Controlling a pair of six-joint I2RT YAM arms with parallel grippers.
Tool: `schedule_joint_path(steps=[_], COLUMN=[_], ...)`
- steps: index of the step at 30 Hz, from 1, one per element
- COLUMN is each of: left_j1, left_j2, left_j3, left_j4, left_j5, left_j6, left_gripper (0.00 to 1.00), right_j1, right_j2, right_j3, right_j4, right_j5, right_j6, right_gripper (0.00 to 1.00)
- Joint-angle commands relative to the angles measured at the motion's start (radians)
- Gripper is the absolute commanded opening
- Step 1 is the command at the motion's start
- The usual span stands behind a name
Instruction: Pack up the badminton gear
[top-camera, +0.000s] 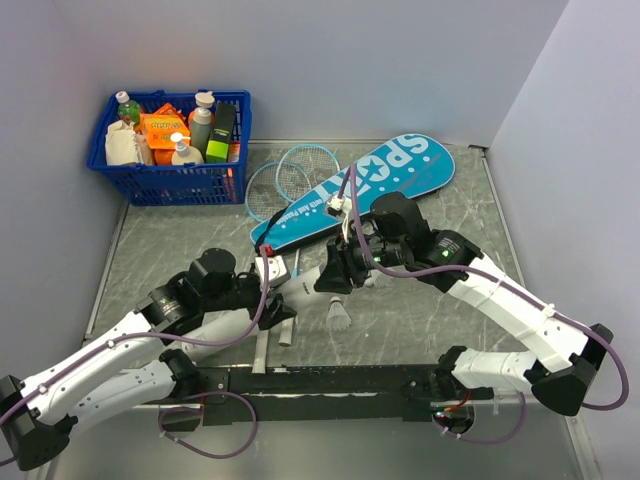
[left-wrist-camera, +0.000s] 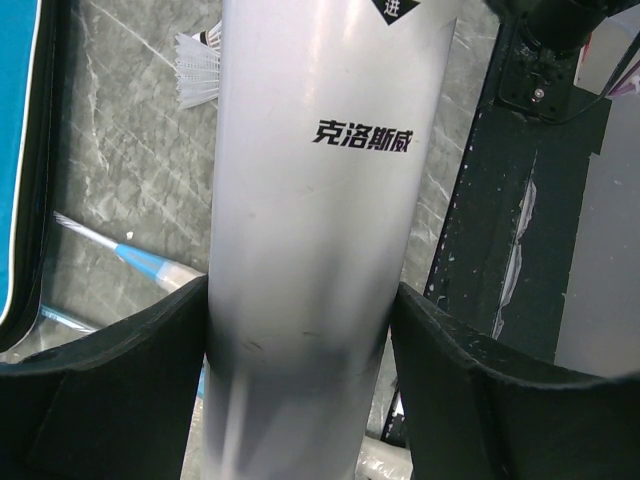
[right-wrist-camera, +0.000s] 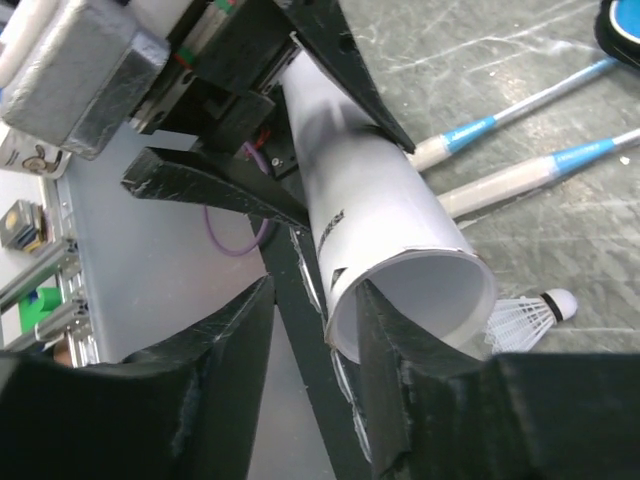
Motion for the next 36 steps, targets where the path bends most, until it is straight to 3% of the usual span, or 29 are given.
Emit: schedule_joint_path(steps=[1, 6, 10, 12, 16, 21, 27, 28, 29, 36], left_j1=[-0.005, -0.005, -0.005, -0.007, -0.013, -0.025, -0.064, -0.079, -0.084, -0.114], left_j2=[-0.002, 0.043, 0.055, 0.066, 0.092, 0.133, 0.194, 0.205, 0.225, 0.264], left_j3=[0.058, 0.091, 0.079, 0.073, 0.068, 0.064, 0.093, 0.102, 0.117, 0.17], left_j4=[0.101, 0.134, 0.199, 0.233, 0.261, 0.285, 0.252, 0.237, 0.233, 0.197], left_j5=[0.016, 0.017, 0.049, 0.068, 0.112, 0.241, 0.269, 0.263, 0.258, 0.218], left_j6=[-0.028, -0.045, -0.072, -0.081, -0.083, -0.06, -0.006, 0.007, 0.012, 0.049], left_gripper=[0.01, 0.01, 0.07, 0.15, 0.42, 0.56, 0.8, 0.91, 0.96, 0.96], right_j1=[0.023, 0.023, 0.023, 0.023, 0.023, 0.023, 0.023, 0.023, 0.024, 0.023], right_j2=[-0.006, -0.028, -0.048, -0.054, -0.086, -0.111, -0.158, -0.164, -0.166, -0.181], right_j3=[0.013, -0.018, -0.045, -0.062, -0.078, -0.076, -0.07, -0.07, -0.068, -0.064], right_j4=[0.045, 0.053, 0.065, 0.071, 0.09, 0.084, 0.059, 0.056, 0.054, 0.031], right_j5=[-0.008, -0.001, 0.022, 0.02, 0.009, -0.037, -0.067, -0.069, -0.069, -0.066], right_j6=[0.007, 0.01, 0.018, 0.021, 0.027, 0.03, 0.022, 0.019, 0.019, 0.015], right_gripper=[0.41, 0.25, 0.0, 0.0, 0.0, 0.0, 0.0, 0.0, 0.0, 0.0])
